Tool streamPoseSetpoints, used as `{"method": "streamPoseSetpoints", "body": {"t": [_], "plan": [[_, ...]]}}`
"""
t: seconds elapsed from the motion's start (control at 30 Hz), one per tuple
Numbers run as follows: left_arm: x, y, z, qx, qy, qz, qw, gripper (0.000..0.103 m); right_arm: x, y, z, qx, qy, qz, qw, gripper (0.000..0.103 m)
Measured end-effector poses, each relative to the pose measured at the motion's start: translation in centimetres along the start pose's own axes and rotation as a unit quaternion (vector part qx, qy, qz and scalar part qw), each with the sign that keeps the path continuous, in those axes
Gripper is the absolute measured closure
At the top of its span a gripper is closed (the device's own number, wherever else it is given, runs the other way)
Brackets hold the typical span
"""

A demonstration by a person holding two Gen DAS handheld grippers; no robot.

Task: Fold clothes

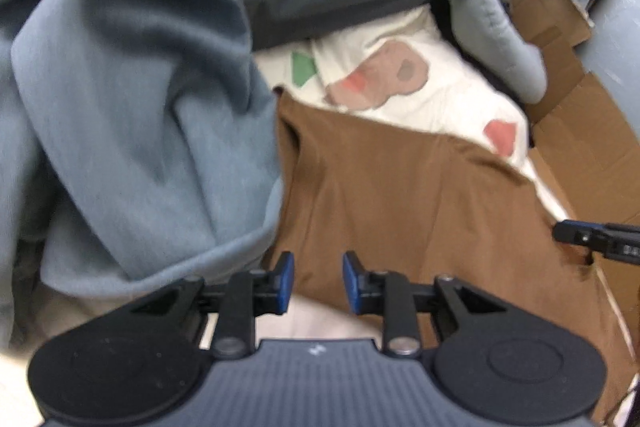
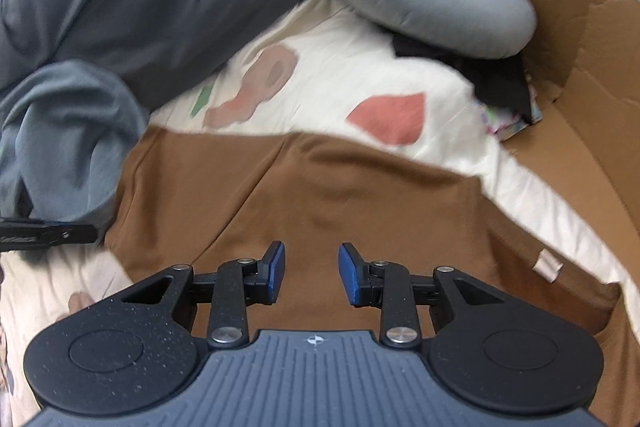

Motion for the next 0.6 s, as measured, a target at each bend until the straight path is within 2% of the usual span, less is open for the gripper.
{"method": "streamPoseSetpoints", "body": {"t": [0.17, 0.23, 0.27, 0.33, 0.43, 0.5, 0.6], "plan": [[-1.3, 0.7, -2.1, 0.013, -0.012, 0.006, 0.9998, 0.077, -1.5, 1.8, -1.5, 0.028, 0.001, -0.021, 0.999, 0.067], [-1.7, 0.5, -2.9, 0.012, -0.017, 0.013, 0.9997, 0.081, -1.8, 2.4, -1.6, 0.023, 0.001, -0.025, 0.999, 0.067], [-2.0, 0.3, -3.4, 0.016, -0.022, 0.015, 0.9995, 0.085, -2.0, 2.6, -1.6, 0.016, -0.001, -0.027, 1.000, 0.067], [-2.5, 0.1, -4.4, 0.031, -0.033, 0.021, 0.9988, 0.100, -2.5, 3.1, -1.7, 0.003, -0.006, -0.029, 1.000, 0.067], [-2.9, -0.3, -5.2, 0.036, -0.046, 0.031, 0.9978, 0.100, -3.4, 3.8, -2.6, -0.001, -0.013, -0.036, 0.999, 0.067], [-3.0, -0.7, -5.7, 0.033, -0.066, 0.037, 0.9966, 0.100, -4.0, 4.1, -3.3, -0.001, -0.016, -0.042, 0.999, 0.067], [-2.7, -1.7, -7.1, 0.054, -0.096, 0.044, 0.9930, 0.100, -4.8, 4.4, -4.3, 0.003, -0.021, -0.050, 0.999, 0.067]]}}
Point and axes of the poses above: each gripper's, at about its wrist camera, not at the fingertips, and x roughly against the way its jaws point, z to its right, y to its underside, the point moved 6 cm from there along -x, roughly the way its jaws point, and after that the axes turned 11 degrees about -z, right-handed, at the moved point
